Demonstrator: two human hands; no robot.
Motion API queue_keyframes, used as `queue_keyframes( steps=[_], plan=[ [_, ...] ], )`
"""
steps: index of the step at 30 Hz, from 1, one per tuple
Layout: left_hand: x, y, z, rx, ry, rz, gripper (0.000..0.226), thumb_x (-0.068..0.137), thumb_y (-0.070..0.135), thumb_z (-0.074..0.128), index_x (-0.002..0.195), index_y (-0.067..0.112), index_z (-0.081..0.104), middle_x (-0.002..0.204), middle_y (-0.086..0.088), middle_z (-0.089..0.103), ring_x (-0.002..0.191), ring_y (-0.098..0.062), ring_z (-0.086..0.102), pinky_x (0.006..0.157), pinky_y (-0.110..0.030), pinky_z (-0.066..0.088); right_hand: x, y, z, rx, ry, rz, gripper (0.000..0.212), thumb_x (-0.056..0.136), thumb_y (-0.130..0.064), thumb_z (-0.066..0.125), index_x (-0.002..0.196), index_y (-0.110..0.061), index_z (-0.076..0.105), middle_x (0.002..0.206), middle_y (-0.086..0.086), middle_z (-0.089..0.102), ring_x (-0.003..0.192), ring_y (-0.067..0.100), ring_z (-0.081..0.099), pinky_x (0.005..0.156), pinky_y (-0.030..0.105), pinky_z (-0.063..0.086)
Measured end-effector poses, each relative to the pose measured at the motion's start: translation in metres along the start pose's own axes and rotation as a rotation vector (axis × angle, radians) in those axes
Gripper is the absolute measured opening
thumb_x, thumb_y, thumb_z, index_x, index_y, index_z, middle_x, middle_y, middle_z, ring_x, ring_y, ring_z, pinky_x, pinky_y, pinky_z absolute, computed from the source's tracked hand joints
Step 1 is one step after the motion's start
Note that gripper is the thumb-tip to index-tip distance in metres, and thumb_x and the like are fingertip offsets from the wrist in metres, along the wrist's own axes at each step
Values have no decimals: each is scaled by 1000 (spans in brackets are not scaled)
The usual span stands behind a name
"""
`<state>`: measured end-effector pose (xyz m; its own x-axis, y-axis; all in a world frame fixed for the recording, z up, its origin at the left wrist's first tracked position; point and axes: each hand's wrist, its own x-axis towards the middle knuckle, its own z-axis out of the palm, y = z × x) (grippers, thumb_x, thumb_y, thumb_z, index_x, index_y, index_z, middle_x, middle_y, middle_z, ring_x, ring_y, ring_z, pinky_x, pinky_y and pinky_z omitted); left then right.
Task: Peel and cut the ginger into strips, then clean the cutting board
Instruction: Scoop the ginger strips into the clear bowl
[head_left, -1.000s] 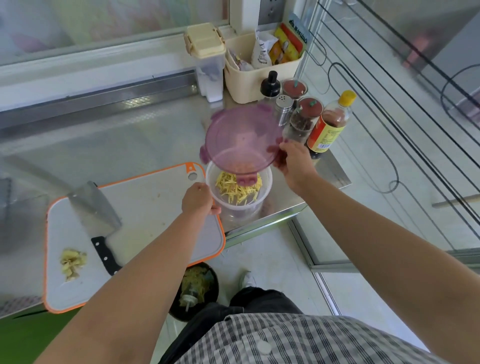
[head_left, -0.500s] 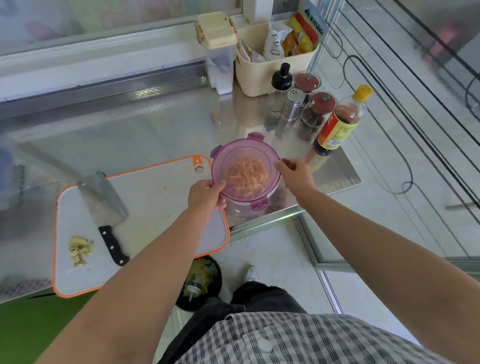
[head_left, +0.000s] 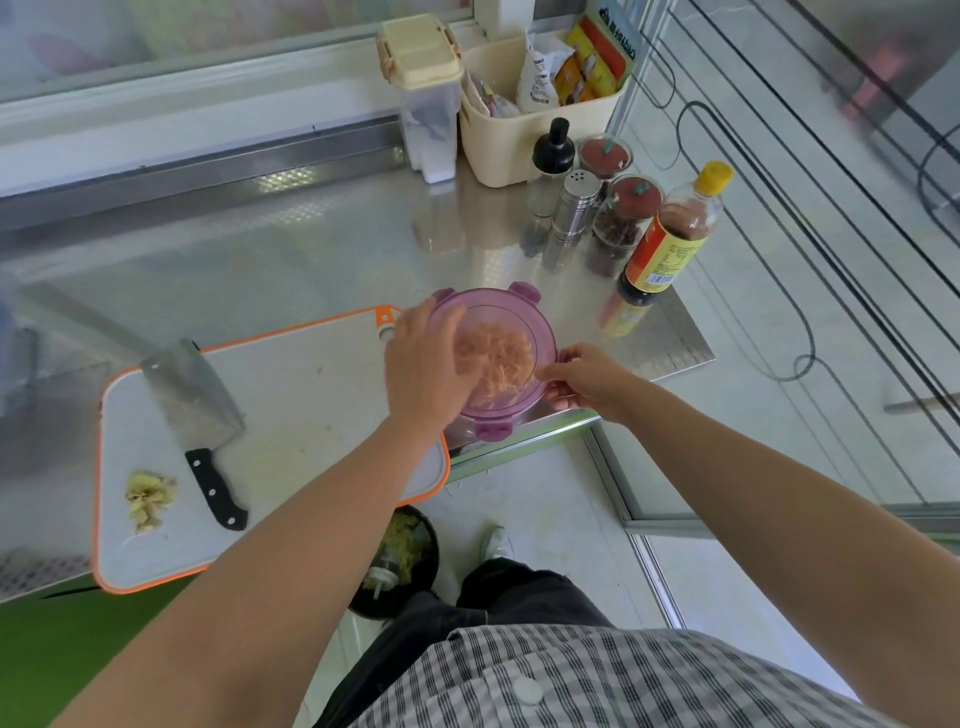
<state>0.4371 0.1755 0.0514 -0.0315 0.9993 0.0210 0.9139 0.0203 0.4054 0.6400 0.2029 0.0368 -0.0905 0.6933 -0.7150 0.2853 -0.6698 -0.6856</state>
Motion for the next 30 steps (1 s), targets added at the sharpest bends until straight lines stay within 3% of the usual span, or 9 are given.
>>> queue_keyframes(
  steps=[4,7,9,12,17,20,24,27,30],
  plan=[
    [-4,16,19,184,-397,7,106,68,82,53,152,35,9,161,-9,-7,146,-34,-8,115,-57,9,-3,7,-1,-73,42,-17,19,83,-19,73,79,-8,59,71,11,62,58,20,60,63,35,53],
    [-4,14,23,180,-394,5,109,66,81,58,151,35,7,161,-9,-10,146,-35,-12,115,-60,6,1,14,-3,-215,437,-119,38,68,-45,80,79,-15,61,73,4,70,71,22,68,69,37,57],
    [-3,15,22,178,-390,2,109,66,79,60,151,34,9,160,-10,-9,146,-37,-11,114,-62,6,-4,13,-1,-376,548,-169,35,70,-48,77,67,-14,68,63,2,69,67,21,68,66,35,56],
    [-2,19,22,192,-400,-6,109,65,77,62,151,32,11,160,-11,-9,146,-38,-10,113,-64,7,-11,5,5,-510,525,-184,40,75,-47,75,66,-8,71,60,8,68,64,22,67,69,36,56],
    [0,20,23,209,-402,-3,109,66,77,62,151,32,11,160,-12,-8,145,-39,-9,113,-64,8,-8,-5,16,-479,458,-113,55,75,-41,78,104,3,63,86,19,72,87,28,69,77,36,52],
    [-1,22,22,225,-402,7,108,68,75,61,152,30,10,160,-12,-8,145,-40,-10,113,-64,8,-2,-2,16,-410,427,-99,46,71,-38,82,101,-12,60,90,12,71,85,28,69,84,39,55],
    [2,17,21,199,-415,27,109,66,75,65,151,32,12,160,-10,-10,145,-39,-12,113,-64,2,3,-6,3,-417,311,-91,59,65,-38,85,108,-15,51,94,11,70,86,29,69,83,46,55],
    [6,15,17,157,-481,104,107,61,67,75,148,38,19,161,-4,-11,145,-33,-17,115,-60,-5,2,-20,0,-561,328,-253,68,78,-41,73,132,-14,42,126,12,55,108,30,58,93,43,48],
    [4,17,14,103,-464,95,90,65,70,69,142,47,27,161,1,-9,146,-30,-16,115,-58,-7,3,-27,7,-671,388,-376,58,83,-39,68,129,-8,50,125,11,52,109,27,55,89,35,43]
  ],
)
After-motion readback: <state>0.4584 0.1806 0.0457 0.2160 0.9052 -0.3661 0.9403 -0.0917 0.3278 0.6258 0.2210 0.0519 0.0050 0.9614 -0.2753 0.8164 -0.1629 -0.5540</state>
